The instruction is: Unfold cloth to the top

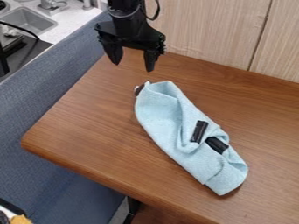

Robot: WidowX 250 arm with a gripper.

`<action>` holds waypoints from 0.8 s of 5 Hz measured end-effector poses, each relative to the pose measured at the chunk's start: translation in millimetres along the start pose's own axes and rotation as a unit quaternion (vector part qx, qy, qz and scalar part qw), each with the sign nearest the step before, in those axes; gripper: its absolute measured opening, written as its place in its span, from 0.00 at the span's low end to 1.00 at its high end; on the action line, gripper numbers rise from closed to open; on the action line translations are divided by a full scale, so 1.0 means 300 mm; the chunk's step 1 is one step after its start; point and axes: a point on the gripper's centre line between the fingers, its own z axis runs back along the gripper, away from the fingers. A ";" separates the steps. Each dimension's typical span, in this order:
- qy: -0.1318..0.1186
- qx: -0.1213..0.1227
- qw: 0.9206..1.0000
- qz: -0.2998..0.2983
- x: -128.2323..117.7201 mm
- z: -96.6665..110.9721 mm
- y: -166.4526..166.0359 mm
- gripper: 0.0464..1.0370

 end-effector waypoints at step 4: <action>0.036 -0.068 0.988 -0.133 -0.178 -0.024 -0.224 0.96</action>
